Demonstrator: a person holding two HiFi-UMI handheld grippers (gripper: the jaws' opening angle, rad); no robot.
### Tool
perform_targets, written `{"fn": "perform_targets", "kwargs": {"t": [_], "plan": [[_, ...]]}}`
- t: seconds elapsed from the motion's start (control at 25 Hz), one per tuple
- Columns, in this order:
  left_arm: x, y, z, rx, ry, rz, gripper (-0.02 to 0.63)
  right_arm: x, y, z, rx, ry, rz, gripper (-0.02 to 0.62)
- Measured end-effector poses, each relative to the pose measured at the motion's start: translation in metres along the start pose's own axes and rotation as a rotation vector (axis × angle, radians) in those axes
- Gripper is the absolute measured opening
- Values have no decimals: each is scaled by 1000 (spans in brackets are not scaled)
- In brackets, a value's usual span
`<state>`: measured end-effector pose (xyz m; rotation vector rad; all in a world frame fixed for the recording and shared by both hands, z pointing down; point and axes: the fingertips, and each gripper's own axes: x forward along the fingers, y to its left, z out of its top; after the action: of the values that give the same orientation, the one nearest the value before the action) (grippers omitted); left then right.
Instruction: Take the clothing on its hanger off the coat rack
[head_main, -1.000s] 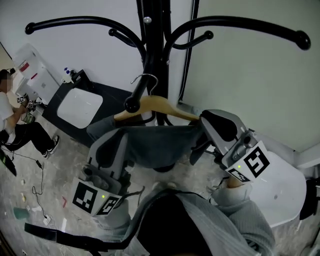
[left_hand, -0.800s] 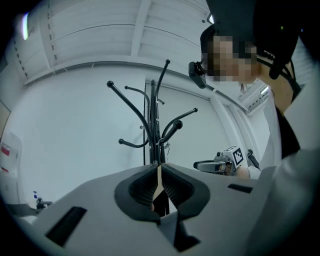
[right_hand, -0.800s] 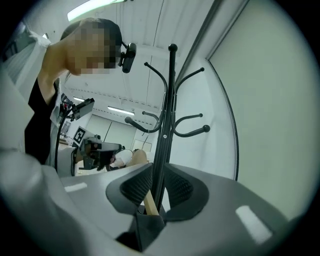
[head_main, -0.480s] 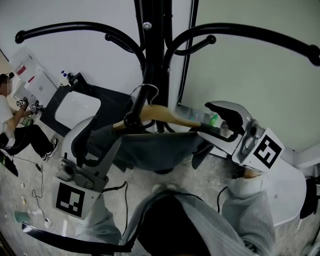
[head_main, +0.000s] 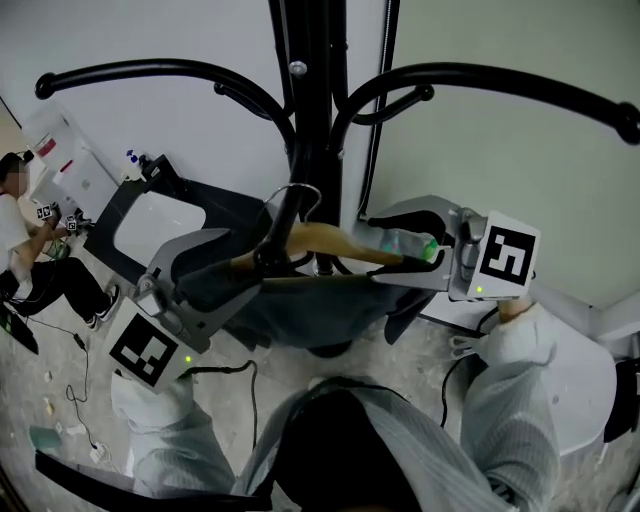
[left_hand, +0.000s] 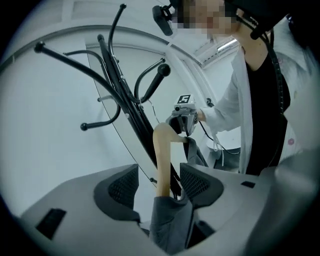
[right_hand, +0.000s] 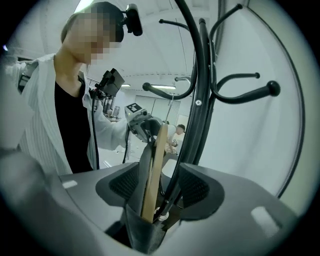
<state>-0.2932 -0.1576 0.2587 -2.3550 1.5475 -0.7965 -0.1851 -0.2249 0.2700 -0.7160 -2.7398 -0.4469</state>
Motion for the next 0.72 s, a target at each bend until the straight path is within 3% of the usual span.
{"fn": "perform_targets", "kwargs": {"t": [0.24,0.4,0.48,0.56,0.72], "plan": [[21,-6,-13,-84,-7,-190,244,19,2,-9,16,44,117,216],[27,-8,-22,-86,0,-250,236,29,5,-23,22,96,162,203],[26,-9,-23,-76,1,-255,194,30,8,-26,26,99,166,165],[26,-10,-22,-72,-2,-260,93,27,6,-27,38,90,150,88],[28,-13,-22,-105,-4,-285,71,22,1,-34,57,106,118,57]]}}
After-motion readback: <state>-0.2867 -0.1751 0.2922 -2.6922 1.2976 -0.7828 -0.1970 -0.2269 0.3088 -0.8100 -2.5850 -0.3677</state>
